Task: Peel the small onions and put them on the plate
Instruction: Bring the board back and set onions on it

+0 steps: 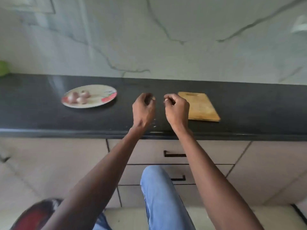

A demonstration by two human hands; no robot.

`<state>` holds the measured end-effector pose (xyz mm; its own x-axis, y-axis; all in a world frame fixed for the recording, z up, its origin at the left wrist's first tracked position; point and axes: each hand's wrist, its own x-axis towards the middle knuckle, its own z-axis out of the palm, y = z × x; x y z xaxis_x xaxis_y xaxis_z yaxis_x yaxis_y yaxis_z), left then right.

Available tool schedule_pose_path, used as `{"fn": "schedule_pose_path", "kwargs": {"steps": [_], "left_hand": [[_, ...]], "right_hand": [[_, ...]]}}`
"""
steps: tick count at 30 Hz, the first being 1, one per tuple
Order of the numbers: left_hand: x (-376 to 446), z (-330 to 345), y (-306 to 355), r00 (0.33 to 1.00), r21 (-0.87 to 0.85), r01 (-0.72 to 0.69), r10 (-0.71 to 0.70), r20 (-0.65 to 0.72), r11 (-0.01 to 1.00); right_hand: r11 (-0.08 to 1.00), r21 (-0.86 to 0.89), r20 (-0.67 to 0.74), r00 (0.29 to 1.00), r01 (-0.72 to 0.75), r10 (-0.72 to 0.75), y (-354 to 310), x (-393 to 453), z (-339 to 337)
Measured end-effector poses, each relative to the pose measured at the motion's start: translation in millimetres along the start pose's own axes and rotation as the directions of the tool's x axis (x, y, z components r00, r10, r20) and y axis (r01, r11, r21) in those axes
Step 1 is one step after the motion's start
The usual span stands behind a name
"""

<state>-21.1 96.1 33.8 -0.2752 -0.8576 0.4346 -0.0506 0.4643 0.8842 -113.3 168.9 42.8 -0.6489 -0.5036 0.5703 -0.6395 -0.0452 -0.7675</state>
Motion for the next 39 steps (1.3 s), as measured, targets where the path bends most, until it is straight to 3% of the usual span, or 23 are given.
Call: {"fn": "schedule_pose_path", "kwargs": {"steps": [7,14,18,22,25,27,29,31,33,34,36,39], "left_hand": [[25,92,15,0.928,0.173,0.106,-0.16,0.337,0.979],[62,143,13,0.899,0.361,0.16,-0.287,0.331,0.919],[77,159,6,0.889,0.357,0.183,-0.309,0.338,0.916],[88,151,-14,0.907,0.333,0.197,-0.3,0.294,0.922],[104,131,-30,0.916,0.399,0.172,-0.294,0.271,0.901],[115,111,-39,0.931,0.46,0.153,-0.283,0.23,0.875],[120,90,-49,0.94,0.521,0.138,-0.277,0.198,0.843],[120,67,-62,0.938,0.57,0.151,-0.299,0.175,0.807],[112,46,-71,0.931,0.602,0.177,-0.332,0.155,0.779],[105,39,-73,0.935,0.624,0.172,-0.326,0.141,0.762],[89,25,-77,0.965,0.673,0.16,-0.257,0.046,0.722],[57,6,-67,0.962,0.661,0.273,-0.222,-0.161,0.699]], "right_hand": [[0.916,-0.304,-0.09,0.965,-0.261,0.245,72,67,-103],[0.712,-0.588,0.016,0.875,-0.382,0.483,107,107,-132],[0.578,-0.733,0.08,0.798,-0.359,0.598,118,121,-113],[0.523,-0.766,0.077,0.754,-0.374,0.653,125,124,-79],[0.568,-0.779,0.199,0.754,-0.265,0.625,125,129,-56],[0.678,-0.727,0.392,0.742,-0.114,0.544,119,137,-45],[0.789,-0.607,0.501,0.723,-0.097,0.475,111,139,-35],[0.816,-0.569,0.455,0.786,-0.105,0.419,105,136,-21],[0.755,-0.645,0.27,0.888,-0.119,0.371,106,125,-8],[0.704,-0.686,0.158,0.907,-0.184,0.391,107,116,-7],[0.627,-0.706,0.009,0.88,-0.331,0.474,111,97,-5],[0.607,-0.707,-0.017,0.867,-0.363,0.499,109,79,-4]]}}
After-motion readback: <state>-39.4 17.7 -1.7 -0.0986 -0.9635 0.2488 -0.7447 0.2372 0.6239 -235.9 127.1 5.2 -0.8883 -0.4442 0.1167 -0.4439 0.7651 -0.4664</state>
